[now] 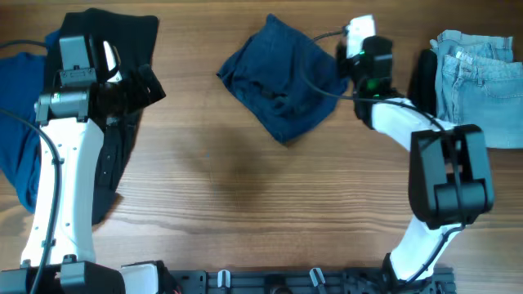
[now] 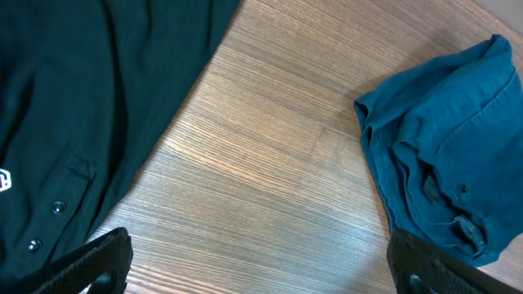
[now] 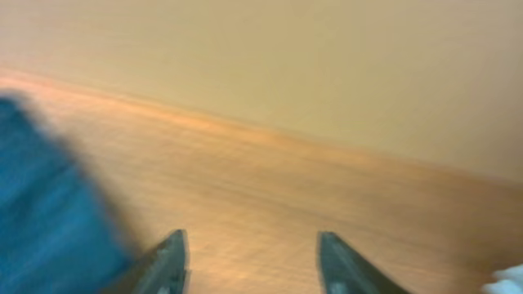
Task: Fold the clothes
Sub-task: 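Carry the folded shorts right and place them on the jeans stack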
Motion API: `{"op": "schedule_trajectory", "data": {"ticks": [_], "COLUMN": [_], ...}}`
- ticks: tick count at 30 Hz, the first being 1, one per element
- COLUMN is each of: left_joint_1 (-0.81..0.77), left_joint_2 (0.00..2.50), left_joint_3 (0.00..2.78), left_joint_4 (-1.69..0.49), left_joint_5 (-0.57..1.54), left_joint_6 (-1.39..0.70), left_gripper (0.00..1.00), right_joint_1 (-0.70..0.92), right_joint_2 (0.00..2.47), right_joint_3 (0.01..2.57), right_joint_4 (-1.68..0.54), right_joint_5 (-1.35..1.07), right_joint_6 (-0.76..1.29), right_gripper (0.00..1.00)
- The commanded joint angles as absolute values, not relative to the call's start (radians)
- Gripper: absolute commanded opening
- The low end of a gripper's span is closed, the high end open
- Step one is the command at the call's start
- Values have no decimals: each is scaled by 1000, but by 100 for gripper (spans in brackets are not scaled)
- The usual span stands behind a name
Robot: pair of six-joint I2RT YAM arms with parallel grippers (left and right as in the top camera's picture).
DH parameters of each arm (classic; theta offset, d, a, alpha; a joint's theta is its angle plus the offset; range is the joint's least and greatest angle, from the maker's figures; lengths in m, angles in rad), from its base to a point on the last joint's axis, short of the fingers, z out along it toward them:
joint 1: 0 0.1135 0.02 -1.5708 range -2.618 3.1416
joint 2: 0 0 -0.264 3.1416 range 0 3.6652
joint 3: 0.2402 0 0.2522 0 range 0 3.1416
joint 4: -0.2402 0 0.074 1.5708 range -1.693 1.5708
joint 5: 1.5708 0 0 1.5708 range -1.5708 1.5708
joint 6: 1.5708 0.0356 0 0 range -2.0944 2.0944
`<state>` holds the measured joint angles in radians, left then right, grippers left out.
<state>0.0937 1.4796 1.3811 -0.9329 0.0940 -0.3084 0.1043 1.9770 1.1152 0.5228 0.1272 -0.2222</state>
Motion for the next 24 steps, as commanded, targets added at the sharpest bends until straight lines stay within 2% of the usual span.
{"op": "schedule_trajectory", "data": {"ticks": [1,4,5,9,11,16,24], "left_joint_1": [98,98,98,98,98,98,98], "left_joint_2": [1486,1486,1486,1486,1486,1486,1486], "left_joint_3": [1375,1375,1375,1375,1375,1375,1375], "left_joint_4": [-928,-927,-927,-928,-928,-929,-953], "left_joint_5": [85,85,85,85,85,85,89], "left_joint_6": [-292,-292,-292,-292,-292,-292,-292], "left_gripper": [100,100,100,100,100,100,100], "right_joint_1": [54,54,59,73,73,117,395], "right_joint_2": [1980,1901,1857,1703,1673,1715,1731], "right_joint_3": [1125,1126,1126,1126,1126,1097,1002], "right_joint_4": [556,377,253,-91,-191,-482,-377], "right_joint_5": [188,133,49,-395,-492,-332,-86], "right_joint_6": [-225,-107,-35,246,462,902,1345], "right_gripper": [80,96,100,100,100,100,100]}}
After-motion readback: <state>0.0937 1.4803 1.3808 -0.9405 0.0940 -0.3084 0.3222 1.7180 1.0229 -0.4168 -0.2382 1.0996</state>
